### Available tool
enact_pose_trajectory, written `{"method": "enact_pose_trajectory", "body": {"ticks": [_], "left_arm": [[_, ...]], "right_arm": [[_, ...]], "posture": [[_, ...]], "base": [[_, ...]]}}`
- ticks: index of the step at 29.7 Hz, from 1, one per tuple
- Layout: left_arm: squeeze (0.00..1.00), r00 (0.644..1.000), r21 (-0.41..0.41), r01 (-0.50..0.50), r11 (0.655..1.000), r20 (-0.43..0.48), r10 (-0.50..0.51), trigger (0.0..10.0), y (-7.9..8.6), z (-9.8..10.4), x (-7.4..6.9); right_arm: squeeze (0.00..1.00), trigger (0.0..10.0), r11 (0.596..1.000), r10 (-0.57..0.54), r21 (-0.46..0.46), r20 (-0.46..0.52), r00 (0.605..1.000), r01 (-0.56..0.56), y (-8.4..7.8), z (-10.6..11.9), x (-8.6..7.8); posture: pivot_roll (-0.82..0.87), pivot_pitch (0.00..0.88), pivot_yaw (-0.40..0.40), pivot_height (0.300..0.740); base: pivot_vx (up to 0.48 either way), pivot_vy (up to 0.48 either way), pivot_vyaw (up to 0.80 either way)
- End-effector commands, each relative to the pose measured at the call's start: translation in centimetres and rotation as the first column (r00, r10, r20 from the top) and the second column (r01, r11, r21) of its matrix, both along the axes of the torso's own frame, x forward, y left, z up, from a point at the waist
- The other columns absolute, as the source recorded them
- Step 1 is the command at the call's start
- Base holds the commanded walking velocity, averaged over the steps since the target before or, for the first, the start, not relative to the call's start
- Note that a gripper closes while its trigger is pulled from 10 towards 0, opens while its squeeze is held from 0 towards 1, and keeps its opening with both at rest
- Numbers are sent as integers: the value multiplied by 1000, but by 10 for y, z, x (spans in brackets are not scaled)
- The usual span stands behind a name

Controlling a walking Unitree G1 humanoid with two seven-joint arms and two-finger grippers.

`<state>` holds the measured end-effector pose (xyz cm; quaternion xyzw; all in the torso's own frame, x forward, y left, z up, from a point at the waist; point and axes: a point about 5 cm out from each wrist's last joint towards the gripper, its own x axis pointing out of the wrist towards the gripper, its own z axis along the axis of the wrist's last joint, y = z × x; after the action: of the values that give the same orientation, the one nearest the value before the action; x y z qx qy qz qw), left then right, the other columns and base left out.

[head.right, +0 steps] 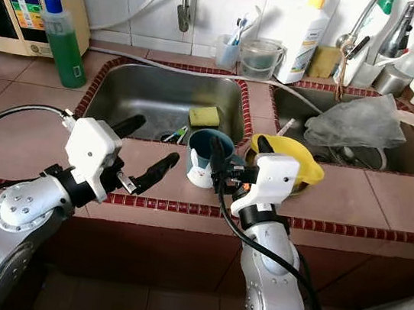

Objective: Kitchen organization

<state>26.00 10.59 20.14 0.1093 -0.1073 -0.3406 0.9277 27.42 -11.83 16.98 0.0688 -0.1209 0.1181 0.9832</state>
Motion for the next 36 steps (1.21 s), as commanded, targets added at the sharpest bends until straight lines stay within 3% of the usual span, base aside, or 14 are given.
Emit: {"method": "enact_pose_trajectory", "body": {"ticks": [1, 17, 23, 36], "left_arm": [[0, 1000, 14, 15, 1000, 8, -15, 10000, -2, 1, 1], [0, 999, 33, 33, 999, 20, -34, 10000, -8, 1, 5], [0, 1000, 33, 21, 999, 4, -21, 10000, -9, -3, 6], [0, 1000, 19, 18, 1000, -2, -18, 10000, -13, -5, 7]], "right_arm": [[0, 10000, 999, -50, -1, -6, 999, 50, -6, -1, 2], [0, 10000, 995, -102, 14, 44, 994, 102, -14, 9, 4], [0, 10000, 992, -74, -90, 140, 987, 87, -9, 8, -5], [0, 10000, 992, -85, -75, 158, 984, 98, -11, 7, -8]], "posture": [[-42, 68, 31, 740], [-53, 68, 34, 740], [-59, 69, 33, 740], [-66, 60, 25, 740]], "base": [[0, 0, 0], [0, 0, 0], [0, 0, 0], [0, 0, 0]]}}
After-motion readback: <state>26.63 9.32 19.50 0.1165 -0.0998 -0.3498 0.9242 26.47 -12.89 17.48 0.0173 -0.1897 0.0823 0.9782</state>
